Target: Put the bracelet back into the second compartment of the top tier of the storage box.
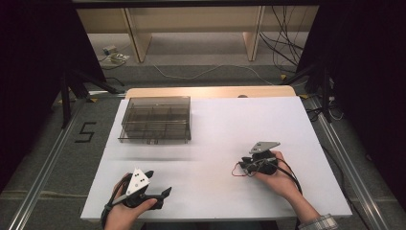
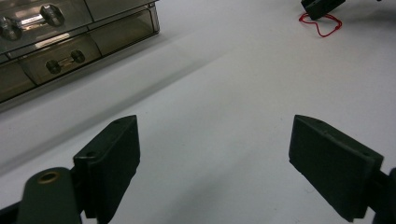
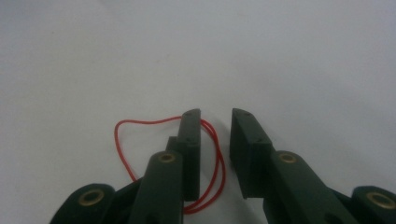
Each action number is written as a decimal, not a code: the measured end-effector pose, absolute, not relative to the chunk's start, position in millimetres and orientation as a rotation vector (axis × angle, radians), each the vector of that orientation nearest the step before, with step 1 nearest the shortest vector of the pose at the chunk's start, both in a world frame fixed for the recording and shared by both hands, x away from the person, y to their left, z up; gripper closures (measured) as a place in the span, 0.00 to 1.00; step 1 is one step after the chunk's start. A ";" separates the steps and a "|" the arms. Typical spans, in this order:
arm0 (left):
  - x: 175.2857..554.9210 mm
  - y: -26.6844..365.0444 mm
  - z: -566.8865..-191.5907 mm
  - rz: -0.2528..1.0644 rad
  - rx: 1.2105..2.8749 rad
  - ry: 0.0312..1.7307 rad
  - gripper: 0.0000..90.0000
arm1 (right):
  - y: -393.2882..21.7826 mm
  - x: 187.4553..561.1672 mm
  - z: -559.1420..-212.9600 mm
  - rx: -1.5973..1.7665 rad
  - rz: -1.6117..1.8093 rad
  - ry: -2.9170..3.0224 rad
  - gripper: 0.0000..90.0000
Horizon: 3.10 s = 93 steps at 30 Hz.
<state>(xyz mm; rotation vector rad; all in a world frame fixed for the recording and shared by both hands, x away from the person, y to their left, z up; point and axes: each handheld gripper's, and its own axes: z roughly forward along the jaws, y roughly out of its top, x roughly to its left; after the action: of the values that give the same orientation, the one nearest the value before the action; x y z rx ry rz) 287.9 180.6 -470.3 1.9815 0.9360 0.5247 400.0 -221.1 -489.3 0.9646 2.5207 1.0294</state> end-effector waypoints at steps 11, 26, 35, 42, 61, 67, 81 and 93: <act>287.4 179.6 -470.7 0.526 1.989 0.925 0.19 | -220.0 398.3 -490.0 0.948 1.030 2.529 1.00; 287.5 180.0 -470.7 0.531 1.983 0.926 0.19 | -222.7 394.0 -480.5 0.976 1.117 2.471 1.00; 287.5 179.7 -470.8 0.533 1.982 0.925 0.19 | -223.6 391.9 -471.4 0.966 1.175 2.427 1.00; 287.6 179.7 -470.9 0.534 1.981 0.926 0.19 | -220.9 390.3 -464.8 0.940 1.206 2.403 1.00; 287.3 179.4 -470.9 0.540 1.980 0.923 0.19 | -210.5 391.3 -451.7 0.900 1.241 2.368 1.00; 287.0 179.1 -471.0 0.540 1.980 0.921 0.19 | -204.8 392.3 -449.1 0.890 1.252 2.364 1.00; 286.5 178.2 -471.0 0.542 1.980 0.921 0.19 | -195.2 394.9 -441.7 0.862 1.267 2.357 1.00; 286.7 178.7 -471.0 0.543 1.977 0.922 0.19 | -188.8 398.1 -436.1 0.851 1.271 2.356 1.00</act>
<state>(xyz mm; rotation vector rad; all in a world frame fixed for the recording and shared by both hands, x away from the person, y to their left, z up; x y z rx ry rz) 286.7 178.7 -471.0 1.9769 0.9221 0.5427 398.1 -188.8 -436.1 0.8509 2.3560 1.2714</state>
